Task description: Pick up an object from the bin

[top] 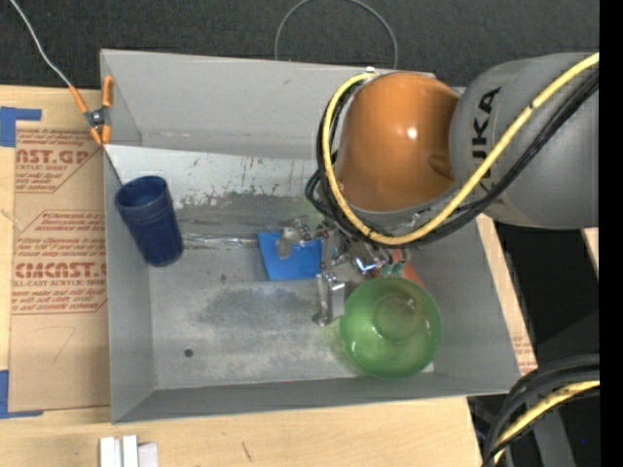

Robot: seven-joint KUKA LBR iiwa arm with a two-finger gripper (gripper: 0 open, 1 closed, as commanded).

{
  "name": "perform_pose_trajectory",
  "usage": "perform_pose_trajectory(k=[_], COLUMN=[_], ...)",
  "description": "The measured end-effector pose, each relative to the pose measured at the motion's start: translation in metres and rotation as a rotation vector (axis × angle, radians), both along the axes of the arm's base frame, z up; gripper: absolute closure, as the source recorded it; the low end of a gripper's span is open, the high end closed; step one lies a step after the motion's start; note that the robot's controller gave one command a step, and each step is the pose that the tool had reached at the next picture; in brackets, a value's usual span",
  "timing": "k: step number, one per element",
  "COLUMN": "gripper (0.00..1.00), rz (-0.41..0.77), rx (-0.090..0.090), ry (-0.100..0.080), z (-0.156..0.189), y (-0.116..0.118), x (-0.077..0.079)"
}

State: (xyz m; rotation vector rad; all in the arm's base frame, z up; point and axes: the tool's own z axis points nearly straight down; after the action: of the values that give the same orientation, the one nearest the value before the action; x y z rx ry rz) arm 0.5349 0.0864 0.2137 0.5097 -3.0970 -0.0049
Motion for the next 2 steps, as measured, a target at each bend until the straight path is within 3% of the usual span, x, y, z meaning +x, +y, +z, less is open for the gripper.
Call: perform_pose_trajectory(k=[1, 2], gripper=[0.00, 0.00], rz=[0.065, 0.118], rx=[-0.002, 0.001], ry=[0.002, -0.002], z=[0.004, -0.050], y=[0.006, -0.061], x=[-0.017, -0.016])
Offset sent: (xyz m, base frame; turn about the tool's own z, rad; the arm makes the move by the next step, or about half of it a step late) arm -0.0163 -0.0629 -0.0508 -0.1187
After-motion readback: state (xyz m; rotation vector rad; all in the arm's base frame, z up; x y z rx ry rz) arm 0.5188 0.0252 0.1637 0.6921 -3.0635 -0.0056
